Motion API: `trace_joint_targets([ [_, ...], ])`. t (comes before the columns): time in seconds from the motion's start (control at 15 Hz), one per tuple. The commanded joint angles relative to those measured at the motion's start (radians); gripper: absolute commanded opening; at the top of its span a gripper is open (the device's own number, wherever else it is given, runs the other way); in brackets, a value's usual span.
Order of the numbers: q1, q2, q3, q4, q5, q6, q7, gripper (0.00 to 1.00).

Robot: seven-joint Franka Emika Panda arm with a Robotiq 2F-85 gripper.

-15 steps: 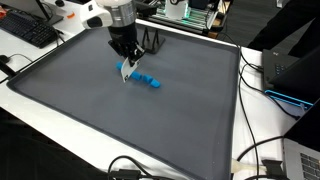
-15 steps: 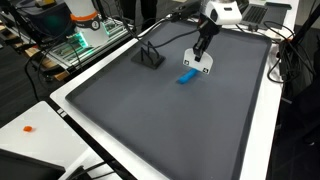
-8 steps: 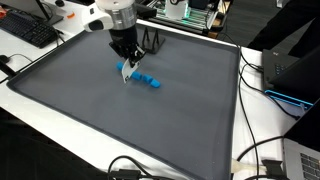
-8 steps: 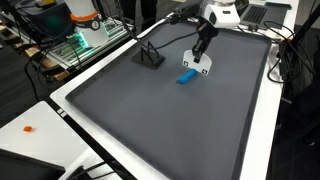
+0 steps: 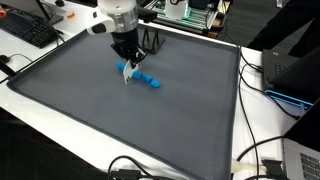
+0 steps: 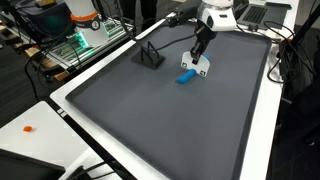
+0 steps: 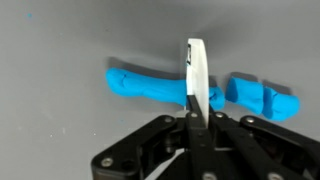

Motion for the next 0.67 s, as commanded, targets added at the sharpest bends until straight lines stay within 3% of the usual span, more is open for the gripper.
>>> trace_joint_targets([
  [0.0, -0.012, 0.018, 0.006, -0.036, 0.004, 0.035, -0.01, 0.01],
  [0.27, -0.014, 0.019, 0.007, -0.042, 0.01, 0.037, -0.011, 0.01],
  [0.6, -0.047, 0.01, 0.035, -0.044, 0.106, 0.034, -0.034, 0.01],
])
